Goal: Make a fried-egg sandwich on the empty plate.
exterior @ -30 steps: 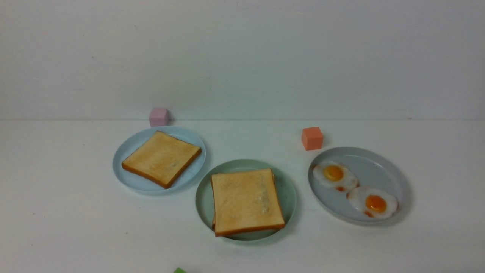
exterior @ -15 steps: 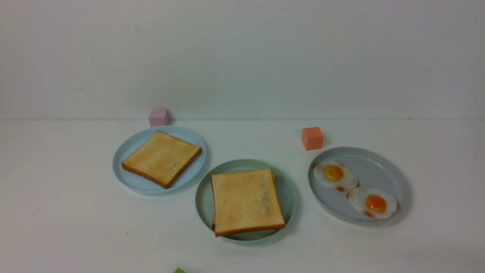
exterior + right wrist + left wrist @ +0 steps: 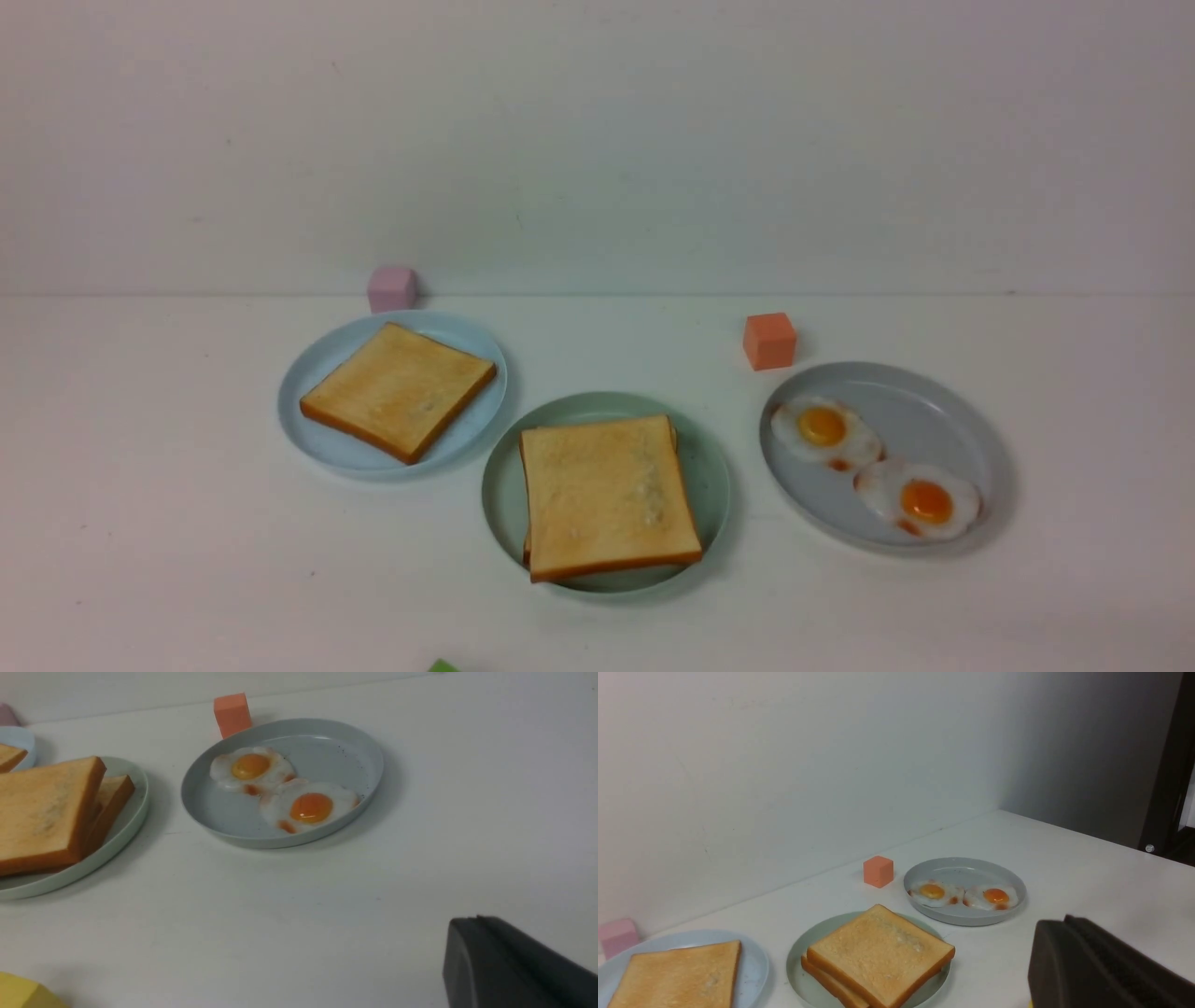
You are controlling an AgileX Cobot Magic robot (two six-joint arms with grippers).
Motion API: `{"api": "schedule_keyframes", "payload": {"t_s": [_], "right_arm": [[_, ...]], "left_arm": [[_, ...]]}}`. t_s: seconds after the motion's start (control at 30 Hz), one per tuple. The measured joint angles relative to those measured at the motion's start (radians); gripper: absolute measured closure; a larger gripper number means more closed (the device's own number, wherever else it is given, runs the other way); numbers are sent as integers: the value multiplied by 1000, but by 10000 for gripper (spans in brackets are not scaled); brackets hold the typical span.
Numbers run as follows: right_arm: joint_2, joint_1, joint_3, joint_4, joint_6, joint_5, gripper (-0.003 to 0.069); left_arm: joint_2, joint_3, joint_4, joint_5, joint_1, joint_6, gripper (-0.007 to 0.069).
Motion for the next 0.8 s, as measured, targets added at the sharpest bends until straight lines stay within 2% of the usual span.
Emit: {"api": "schedule_keyframes", "payload": {"t_s": [0.1, 0.17, 0.23, 0.3, 0.47, 0.5, 0.57, 0.63, 0.8], "right_arm": [[0, 0, 0, 0, 0, 0, 662], [0, 0, 0, 0, 0, 0, 662], [0, 0, 0, 0, 0, 0, 662], [0, 0, 0, 0, 0, 0, 662], [0, 0, 0, 0, 0, 0, 662], [0, 0, 0, 0, 0, 0, 662], [0, 0, 0, 0, 0, 0, 660], [0, 0, 0, -1, 0, 0, 658], [0, 0, 0, -1, 0, -1, 655]], "left_arm": [[0, 0, 16, -27, 0, 0, 634], [0, 0, 62, -77, 35, -1, 636], [0, 0, 83, -96, 103, -17, 638], [0, 0, 104, -98, 213, -68, 638], [0, 39, 239, -32, 485, -314, 638], [0, 65, 279, -13, 530, -403, 638], [0, 116, 323, -3, 598, -488, 638], [0, 162, 346, 22, 636, -573, 638], [0, 177, 360, 197, 651, -613, 638]]}}
